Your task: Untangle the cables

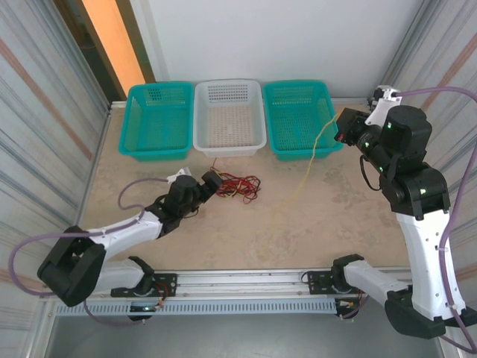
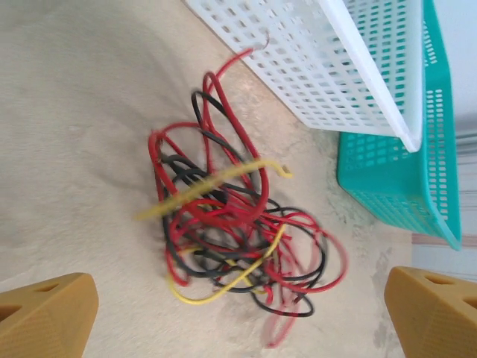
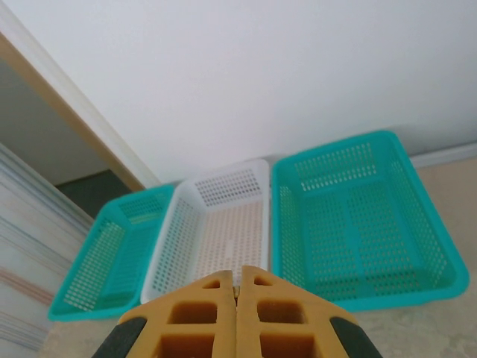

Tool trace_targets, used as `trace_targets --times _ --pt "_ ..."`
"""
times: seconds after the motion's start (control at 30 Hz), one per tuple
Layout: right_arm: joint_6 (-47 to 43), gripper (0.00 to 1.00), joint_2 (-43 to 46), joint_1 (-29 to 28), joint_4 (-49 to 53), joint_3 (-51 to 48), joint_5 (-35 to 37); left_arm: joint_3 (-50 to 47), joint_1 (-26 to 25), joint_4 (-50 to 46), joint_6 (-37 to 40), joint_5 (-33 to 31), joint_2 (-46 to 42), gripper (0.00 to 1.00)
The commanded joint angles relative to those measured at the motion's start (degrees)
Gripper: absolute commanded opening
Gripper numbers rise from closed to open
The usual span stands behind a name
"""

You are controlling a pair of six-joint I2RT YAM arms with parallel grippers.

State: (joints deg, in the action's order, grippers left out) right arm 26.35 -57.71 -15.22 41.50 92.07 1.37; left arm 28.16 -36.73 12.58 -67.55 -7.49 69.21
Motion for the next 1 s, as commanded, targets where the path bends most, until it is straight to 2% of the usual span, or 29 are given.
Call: trace_targets --times 0.0,0.1,0.2,0.3,0.47,0.53,0.67,0.77,0.83,0.97 --pt "-0.4 0.00 0.7 -0.4 -3.0 1.7 -2.5 2.0 1.2 -14.5 0.3 -2.6 -4.4 0.98" --pt "0.2 0.00 0.8 -0.6 -5.0 1.4 -6.0 1.3 2.1 -16.9 3.4 -0.5 -9.2 0.91" --pt "1.1 0.00 0.8 -0.9 -8.2 0.8 -12.3 3.3 2.2 -15.3 12.0 3.0 -14.8 0.80" --pt "2.2 0.00 0.8 -1.5 -10.3 0.4 -15.8 8.2 2.1 -10.3 22.1 10.3 -17.9 0.75" --pt "5.0 0.00 0.8 -2.4 -14.9 -3.1 -18.6 18.4 1.0 -5.4 33.0 25.3 -16.0 0.81" --pt "6.2 0.00 0.5 -2.6 -16.2 -3.9 -19.2 21.5 -0.3 -6.5 36.7 28.9 -13.5 0.88" --pt "8.1 0.00 -1.0 -3.0 -18.0 -4.9 -20.3 23.2 -2.4 -5.5 38.2 35.0 -8.4 0.90" --pt "9.4 0.00 -1.9 -3.0 -19.6 -5.3 -21.7 22.5 -5.9 -2.1 39.0 35.3 -5.5 0.92" --pt "10.1 0.00 -2.3 -3.0 -20.4 -5.3 -22.0 23.3 -8.0 -4.2 41.4 31.5 -4.0 0.91" --pt "11.0 0.00 -3.0 -3.0 -21.1 -4.8 -22.7 23.2 -8.4 -5.1 42.1 28.4 -2.0 0.84"
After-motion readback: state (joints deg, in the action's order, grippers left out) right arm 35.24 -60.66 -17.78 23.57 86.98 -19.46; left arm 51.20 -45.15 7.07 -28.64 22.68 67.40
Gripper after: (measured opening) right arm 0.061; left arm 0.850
